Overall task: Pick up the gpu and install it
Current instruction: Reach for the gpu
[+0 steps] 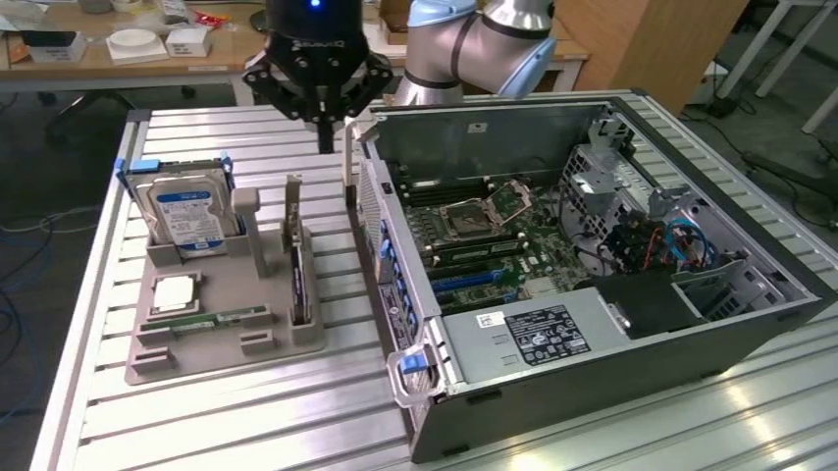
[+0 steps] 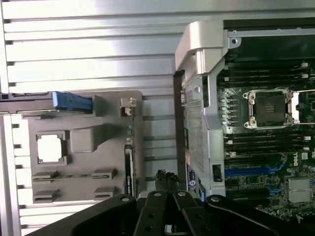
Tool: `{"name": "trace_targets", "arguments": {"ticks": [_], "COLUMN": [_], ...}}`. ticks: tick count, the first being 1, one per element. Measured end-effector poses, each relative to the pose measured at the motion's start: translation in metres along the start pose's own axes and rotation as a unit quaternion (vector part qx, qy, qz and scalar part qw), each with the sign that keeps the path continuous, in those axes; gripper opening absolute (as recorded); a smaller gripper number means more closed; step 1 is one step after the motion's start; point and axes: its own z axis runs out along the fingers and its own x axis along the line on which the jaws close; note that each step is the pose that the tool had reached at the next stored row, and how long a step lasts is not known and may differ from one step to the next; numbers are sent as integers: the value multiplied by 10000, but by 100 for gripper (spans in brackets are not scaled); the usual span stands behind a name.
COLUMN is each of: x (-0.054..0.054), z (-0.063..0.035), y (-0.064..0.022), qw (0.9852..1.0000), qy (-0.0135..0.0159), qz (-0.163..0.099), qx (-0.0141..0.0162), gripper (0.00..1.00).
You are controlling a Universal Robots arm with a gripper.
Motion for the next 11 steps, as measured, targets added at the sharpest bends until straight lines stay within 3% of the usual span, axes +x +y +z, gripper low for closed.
{"name": "trace_targets", "arguments": {"ticks": [8, 11], "x": [353, 375], "z": [-10, -10], "y": [-26, -28], "qw": [10000, 10000], "qy": [0, 0], "qz": [0, 1], "qx": [0, 0], "gripper": [10, 10]}}
